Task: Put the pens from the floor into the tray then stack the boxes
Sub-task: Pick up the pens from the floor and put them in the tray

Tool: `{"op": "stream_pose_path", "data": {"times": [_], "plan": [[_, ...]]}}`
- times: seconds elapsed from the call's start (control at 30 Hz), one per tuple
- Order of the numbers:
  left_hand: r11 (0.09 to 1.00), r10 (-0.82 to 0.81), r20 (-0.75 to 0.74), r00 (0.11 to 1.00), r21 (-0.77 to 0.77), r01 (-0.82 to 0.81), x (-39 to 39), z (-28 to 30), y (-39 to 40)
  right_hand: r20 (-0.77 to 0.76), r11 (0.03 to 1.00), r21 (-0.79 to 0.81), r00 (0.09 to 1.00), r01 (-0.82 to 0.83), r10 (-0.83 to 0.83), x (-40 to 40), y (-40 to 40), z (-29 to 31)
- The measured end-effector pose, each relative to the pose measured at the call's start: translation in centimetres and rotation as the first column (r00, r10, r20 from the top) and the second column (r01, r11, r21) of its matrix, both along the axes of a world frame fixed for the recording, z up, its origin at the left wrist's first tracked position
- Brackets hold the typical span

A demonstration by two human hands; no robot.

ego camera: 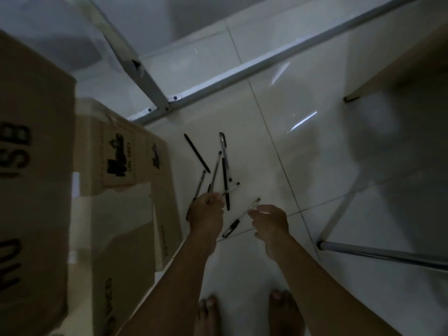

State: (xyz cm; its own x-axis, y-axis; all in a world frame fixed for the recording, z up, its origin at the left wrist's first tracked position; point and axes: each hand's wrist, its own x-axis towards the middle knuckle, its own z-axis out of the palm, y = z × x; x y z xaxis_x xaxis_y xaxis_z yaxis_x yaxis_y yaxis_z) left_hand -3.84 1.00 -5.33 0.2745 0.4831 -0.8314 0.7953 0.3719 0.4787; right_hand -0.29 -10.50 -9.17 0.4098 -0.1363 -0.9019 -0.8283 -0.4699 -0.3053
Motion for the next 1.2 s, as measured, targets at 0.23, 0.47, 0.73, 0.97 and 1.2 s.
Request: {"op": "stream_pose_path", "data": {"times": [0.23,0.47,0.73,0.97,1.2], "plan": [[0.873,-0.388,-0.143,0.910,0.259,0.413,-0.1,-7.7,-0.3,-0.062,0.990,-0.140,0.997,0.027,-0.036,-1.8,0.7,-8.8],[0.318,-0.754,-0.468,0.460,0.353,0.880,-0.8,-10.9,0.8,0.244,0.942,-0.305,0.945,-0.139,0.218,-2.5,1.4,-9.4],[0.438,-0.757,-0.394,0.521,0.286,0.852,-0.8,-10.3,1.1,0.231,0.997,-0.076,0.973,0.009,0.009,-1.8,0.5,-8.2],[0.865,-0.472,-0.051,0.880,-0.220,0.451,-0.1,-5.3,-0.9,0.101,0.975,0.101,0.973,0.197,-0.207,-1.4,-0.1,-1.9],[0.917,-0.242,0.160,0.957,-0.285,0.280,1.1,6.8,-2.0,0.168,0.917,0.186,0.908,0.352,-0.383,-0.7,-0.7,9.5]]}}
